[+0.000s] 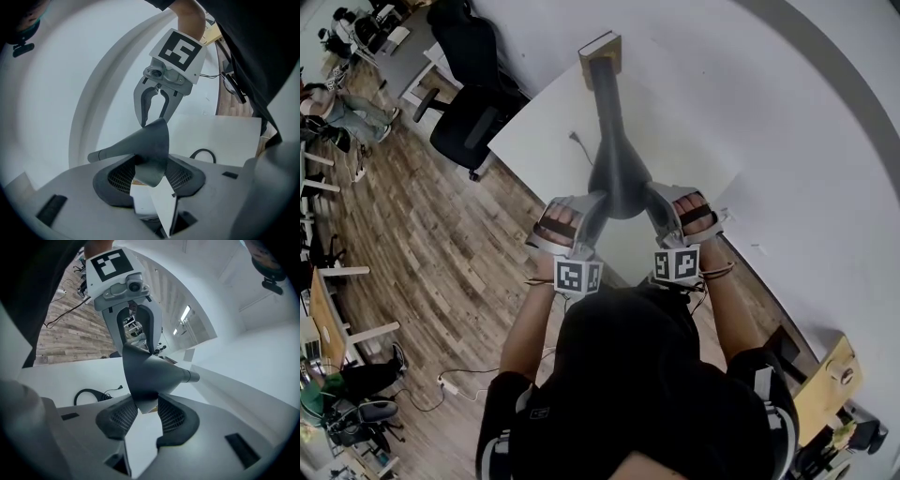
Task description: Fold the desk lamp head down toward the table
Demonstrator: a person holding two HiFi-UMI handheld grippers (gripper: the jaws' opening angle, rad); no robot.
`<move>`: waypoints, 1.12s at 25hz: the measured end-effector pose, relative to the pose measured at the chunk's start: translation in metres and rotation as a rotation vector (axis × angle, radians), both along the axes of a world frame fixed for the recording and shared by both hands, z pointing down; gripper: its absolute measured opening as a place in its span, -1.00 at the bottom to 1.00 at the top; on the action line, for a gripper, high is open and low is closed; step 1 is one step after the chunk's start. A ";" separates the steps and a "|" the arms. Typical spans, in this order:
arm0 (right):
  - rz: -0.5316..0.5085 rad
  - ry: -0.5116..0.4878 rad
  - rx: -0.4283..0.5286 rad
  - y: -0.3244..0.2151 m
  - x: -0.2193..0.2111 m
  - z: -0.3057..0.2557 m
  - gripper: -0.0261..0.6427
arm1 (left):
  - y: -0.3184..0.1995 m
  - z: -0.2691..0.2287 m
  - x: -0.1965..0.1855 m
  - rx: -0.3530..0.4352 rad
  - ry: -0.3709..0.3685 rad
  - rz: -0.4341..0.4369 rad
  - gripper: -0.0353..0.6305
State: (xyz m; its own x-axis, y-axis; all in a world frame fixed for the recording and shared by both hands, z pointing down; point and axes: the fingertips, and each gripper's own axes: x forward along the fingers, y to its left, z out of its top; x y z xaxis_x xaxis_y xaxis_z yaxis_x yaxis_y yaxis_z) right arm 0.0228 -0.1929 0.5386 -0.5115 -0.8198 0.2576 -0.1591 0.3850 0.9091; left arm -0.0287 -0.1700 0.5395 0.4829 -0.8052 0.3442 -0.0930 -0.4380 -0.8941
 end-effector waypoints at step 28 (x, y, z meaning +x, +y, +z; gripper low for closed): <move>-0.008 0.145 -0.058 -0.042 -0.003 0.060 -0.29 | -0.040 0.060 -0.006 -0.074 -0.151 0.002 -0.17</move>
State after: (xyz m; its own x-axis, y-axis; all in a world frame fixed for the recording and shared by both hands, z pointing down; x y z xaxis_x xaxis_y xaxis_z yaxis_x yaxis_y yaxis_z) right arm 0.0201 -0.2344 0.5990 -0.4718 -0.7972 0.3767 -0.0240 0.4386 0.8983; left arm -0.0348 -0.2104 0.5997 0.4231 -0.7736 0.4717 0.0411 -0.5036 -0.8629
